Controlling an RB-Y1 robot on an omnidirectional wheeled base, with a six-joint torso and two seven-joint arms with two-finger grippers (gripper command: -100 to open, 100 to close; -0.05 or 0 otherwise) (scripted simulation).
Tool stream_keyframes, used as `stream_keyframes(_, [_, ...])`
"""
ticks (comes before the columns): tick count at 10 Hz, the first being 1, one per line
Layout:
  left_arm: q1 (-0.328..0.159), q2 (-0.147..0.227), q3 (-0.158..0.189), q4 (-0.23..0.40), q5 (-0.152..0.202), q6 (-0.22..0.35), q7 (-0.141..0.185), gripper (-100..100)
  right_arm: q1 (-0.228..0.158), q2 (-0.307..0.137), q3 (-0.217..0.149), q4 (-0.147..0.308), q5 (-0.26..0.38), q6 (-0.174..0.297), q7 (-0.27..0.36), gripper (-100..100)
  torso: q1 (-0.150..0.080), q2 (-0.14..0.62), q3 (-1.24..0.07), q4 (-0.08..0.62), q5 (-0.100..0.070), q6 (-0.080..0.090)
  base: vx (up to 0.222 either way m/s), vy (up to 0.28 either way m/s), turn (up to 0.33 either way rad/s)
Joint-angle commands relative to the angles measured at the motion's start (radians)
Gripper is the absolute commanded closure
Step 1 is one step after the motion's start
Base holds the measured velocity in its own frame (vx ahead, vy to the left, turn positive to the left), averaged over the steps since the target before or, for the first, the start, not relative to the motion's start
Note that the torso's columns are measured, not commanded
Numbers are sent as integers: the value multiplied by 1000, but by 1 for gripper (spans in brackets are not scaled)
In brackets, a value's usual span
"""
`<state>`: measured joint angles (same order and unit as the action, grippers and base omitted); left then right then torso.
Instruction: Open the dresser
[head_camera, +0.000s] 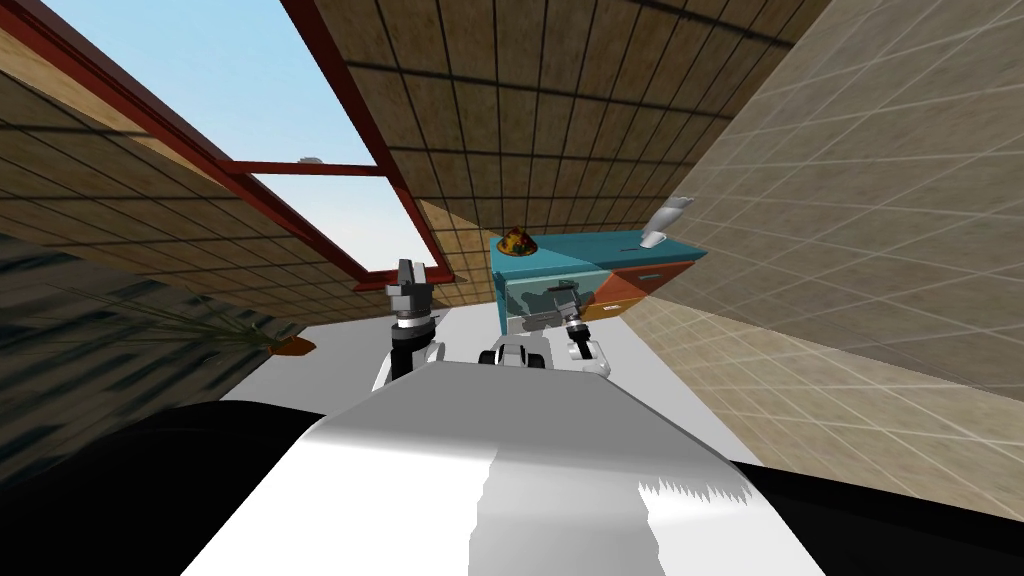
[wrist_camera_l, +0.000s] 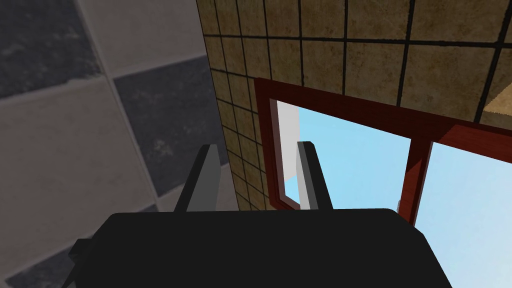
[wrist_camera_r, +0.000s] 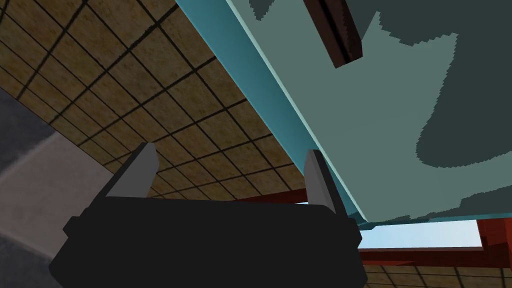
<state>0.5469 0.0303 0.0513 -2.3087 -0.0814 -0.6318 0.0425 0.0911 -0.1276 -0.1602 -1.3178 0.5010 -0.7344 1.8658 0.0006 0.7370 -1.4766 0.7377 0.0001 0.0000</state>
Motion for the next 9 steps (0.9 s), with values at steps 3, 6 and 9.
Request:
stream_keyframes(3, [0, 0, 0, 0, 0, 0, 0, 0, -25, 4, -10, 69, 21, 0, 117, -100, -1, 2, 1, 1, 0, 0, 30, 13, -4])
stream_keyframes(6, [0, 0, 0, 0, 0, 0, 0, 0, -53, 4, -21, 145, 44, 0, 201, -100, -1, 0, 0, 0, 0, 0, 48, 15, -7])
stream_keyframes(9, [0, 0, 0, 0, 0, 0, 0, 0, -65, 3, -26, 178, 55, 0, 271, -100, -1, 1, 1, 0, 0, 0, 42, 17, -4])
